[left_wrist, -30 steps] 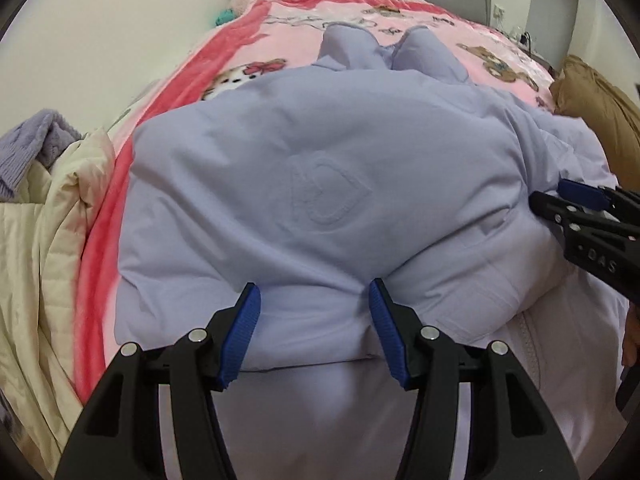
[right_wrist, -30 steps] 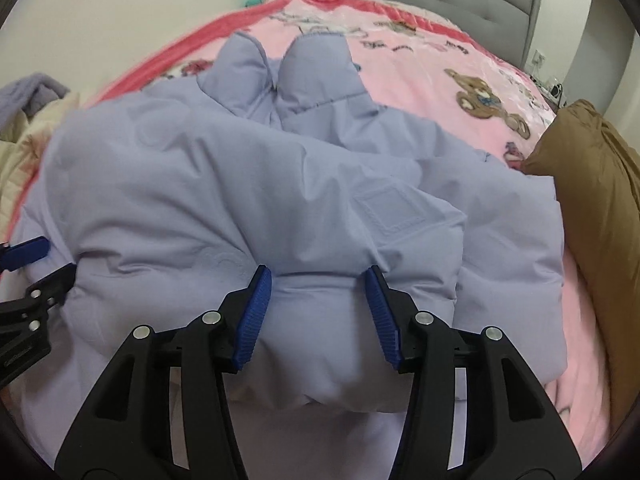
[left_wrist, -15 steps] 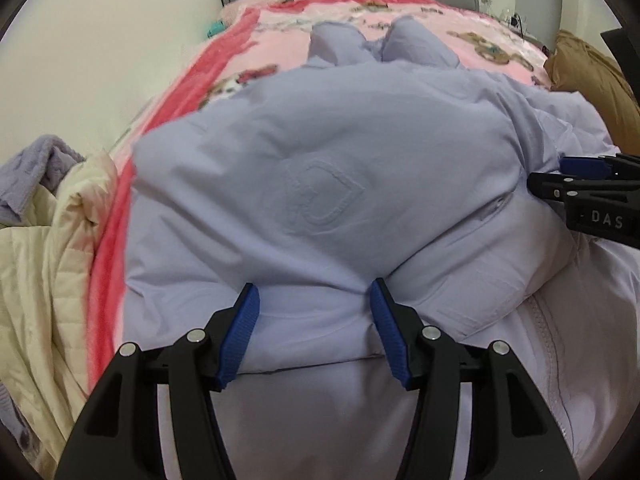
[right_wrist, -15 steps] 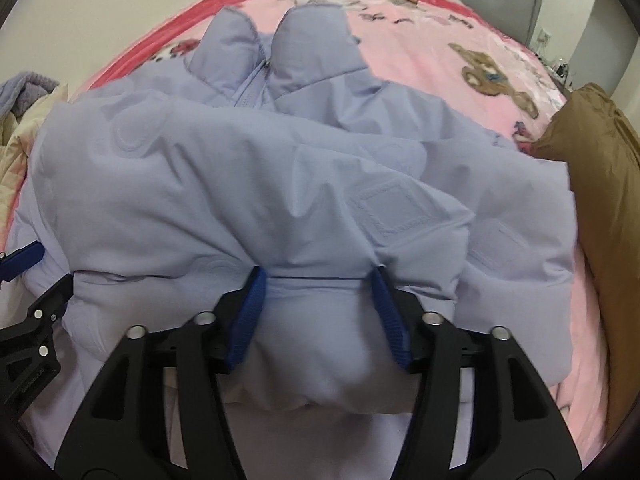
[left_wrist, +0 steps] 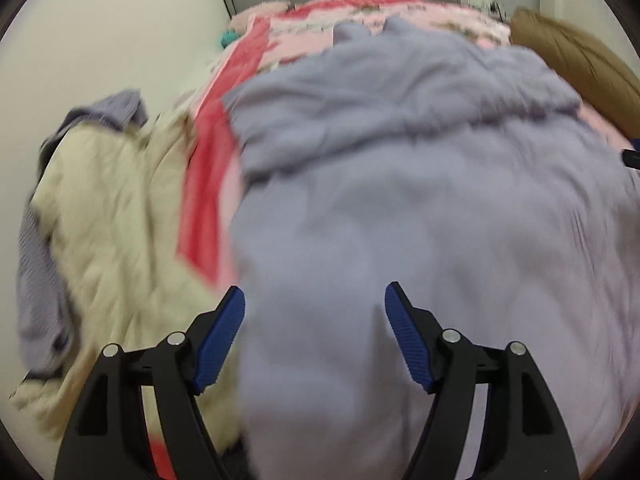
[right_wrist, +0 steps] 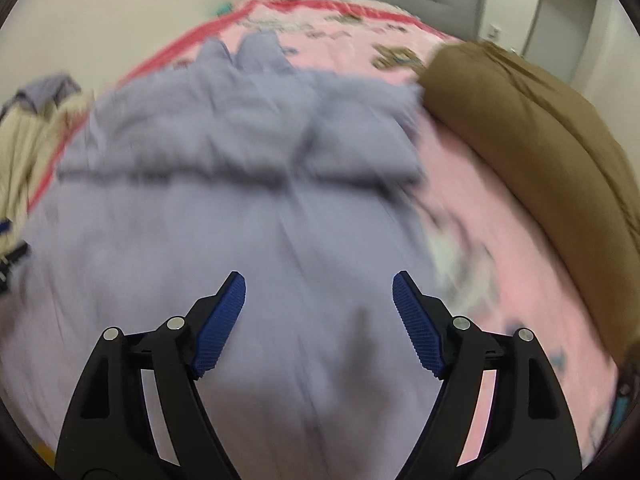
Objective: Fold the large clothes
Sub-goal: 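Grasp the jacket hem with both tools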
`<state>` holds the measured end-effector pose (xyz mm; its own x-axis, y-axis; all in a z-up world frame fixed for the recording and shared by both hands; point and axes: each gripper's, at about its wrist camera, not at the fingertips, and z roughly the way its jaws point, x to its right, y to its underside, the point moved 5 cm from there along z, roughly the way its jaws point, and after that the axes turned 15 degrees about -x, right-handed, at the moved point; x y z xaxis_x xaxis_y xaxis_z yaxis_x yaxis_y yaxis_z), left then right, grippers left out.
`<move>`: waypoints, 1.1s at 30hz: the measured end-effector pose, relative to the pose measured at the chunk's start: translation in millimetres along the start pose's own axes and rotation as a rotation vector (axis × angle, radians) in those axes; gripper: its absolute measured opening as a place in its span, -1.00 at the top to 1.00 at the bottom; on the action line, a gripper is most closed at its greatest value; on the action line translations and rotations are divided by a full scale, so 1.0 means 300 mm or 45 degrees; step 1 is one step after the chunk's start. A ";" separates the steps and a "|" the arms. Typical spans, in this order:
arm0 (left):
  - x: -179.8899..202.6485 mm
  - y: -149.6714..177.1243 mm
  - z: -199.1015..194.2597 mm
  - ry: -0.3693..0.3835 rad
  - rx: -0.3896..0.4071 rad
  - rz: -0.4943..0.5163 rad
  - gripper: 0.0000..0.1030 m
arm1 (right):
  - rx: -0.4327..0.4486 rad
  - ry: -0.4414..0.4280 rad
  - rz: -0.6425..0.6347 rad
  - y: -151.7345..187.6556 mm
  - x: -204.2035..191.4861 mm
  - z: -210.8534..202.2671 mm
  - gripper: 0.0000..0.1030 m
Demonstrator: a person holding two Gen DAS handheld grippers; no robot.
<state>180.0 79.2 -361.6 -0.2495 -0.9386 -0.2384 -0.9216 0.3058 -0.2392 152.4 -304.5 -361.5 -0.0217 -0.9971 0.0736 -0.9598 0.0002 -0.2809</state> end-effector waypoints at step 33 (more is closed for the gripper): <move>0.028 0.583 0.020 0.196 -0.451 0.186 0.07 | -0.413 0.108 0.108 0.570 0.135 0.072 0.03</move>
<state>18.7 125.7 -411.2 -0.4023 -0.9105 -0.0956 -0.9117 0.3890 0.1321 -6.4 -346.6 -427.2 -0.1155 -0.9825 0.1462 -0.9923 0.1208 0.0281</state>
